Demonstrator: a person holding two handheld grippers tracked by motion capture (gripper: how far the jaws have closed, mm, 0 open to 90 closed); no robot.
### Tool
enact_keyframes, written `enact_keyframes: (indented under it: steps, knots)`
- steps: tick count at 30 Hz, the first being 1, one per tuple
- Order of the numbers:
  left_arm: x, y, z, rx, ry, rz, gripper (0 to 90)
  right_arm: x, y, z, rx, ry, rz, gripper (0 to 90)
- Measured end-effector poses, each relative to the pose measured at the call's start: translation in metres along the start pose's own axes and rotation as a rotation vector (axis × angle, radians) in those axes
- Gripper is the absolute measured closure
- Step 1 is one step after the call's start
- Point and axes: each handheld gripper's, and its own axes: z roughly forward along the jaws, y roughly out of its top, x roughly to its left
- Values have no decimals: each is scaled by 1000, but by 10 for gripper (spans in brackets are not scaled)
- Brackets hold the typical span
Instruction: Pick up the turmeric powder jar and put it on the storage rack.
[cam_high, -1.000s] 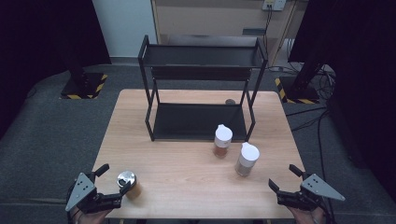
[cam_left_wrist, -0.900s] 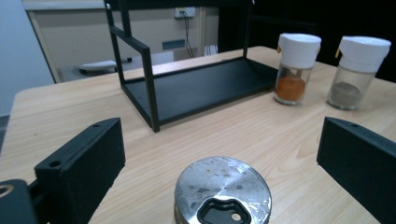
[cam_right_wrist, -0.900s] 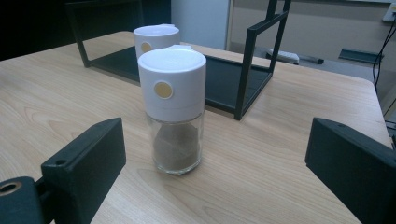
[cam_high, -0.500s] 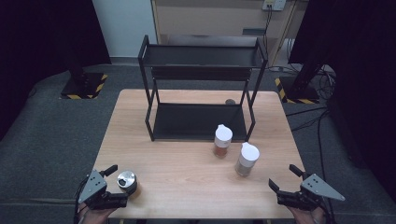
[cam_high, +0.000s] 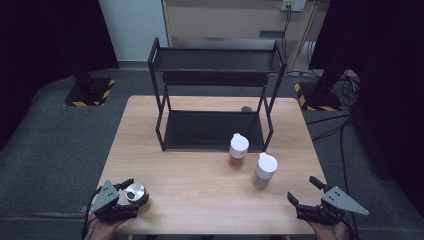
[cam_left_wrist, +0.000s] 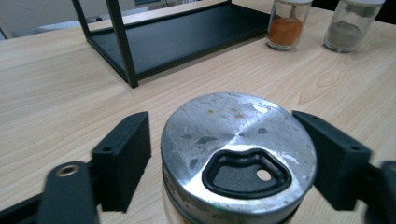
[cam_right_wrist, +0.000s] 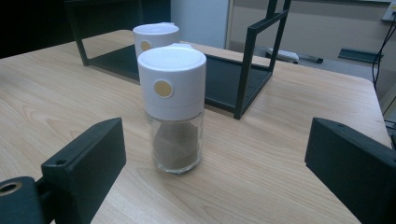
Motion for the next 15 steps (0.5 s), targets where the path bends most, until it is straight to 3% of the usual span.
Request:
enact_keyframes:
  steps: [3, 15]
  knots:
    - [1, -4, 0, -18, -15, -3, 325, 0, 0, 0, 2, 0, 1, 54]
    - [-3, 1, 1, -7, -8, 31, 339, 0, 0, 0, 2, 0, -1, 54]
